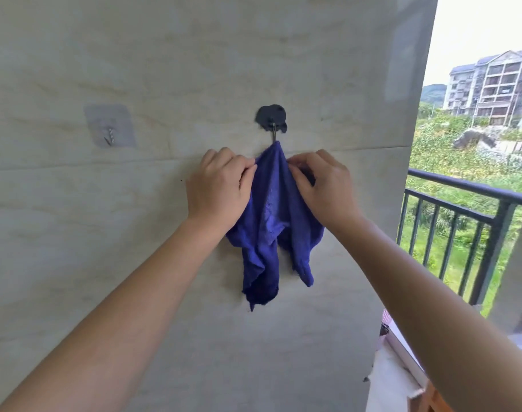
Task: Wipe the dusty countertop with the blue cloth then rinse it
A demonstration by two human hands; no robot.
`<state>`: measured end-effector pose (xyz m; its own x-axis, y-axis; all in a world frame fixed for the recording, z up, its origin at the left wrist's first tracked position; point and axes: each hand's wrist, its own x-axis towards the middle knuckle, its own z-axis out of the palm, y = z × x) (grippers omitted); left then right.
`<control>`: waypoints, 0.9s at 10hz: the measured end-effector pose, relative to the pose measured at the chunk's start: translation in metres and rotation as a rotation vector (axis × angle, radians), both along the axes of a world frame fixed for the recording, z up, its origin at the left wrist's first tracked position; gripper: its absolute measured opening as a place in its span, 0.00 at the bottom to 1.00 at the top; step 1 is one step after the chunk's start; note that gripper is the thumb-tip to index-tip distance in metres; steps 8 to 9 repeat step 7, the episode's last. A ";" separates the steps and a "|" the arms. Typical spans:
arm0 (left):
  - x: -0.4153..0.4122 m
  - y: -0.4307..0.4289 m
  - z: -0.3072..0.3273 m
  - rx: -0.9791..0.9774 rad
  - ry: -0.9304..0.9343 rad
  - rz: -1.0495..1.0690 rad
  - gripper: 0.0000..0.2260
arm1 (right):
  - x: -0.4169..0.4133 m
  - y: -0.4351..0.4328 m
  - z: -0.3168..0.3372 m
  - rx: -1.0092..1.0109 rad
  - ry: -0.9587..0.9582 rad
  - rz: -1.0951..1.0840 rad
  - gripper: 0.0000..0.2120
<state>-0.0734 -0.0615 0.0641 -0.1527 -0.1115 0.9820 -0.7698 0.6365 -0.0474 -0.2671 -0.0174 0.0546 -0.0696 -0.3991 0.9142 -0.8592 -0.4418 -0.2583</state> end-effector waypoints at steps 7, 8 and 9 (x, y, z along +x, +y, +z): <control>0.033 0.021 -0.094 0.121 0.009 -0.063 0.08 | 0.012 0.067 -0.021 0.035 -0.127 -0.003 0.11; 0.033 0.021 -0.094 0.121 0.009 -0.063 0.08 | 0.012 0.067 -0.021 0.035 -0.127 -0.003 0.11; 0.033 0.021 -0.094 0.121 0.009 -0.063 0.08 | 0.012 0.067 -0.021 0.035 -0.127 -0.003 0.11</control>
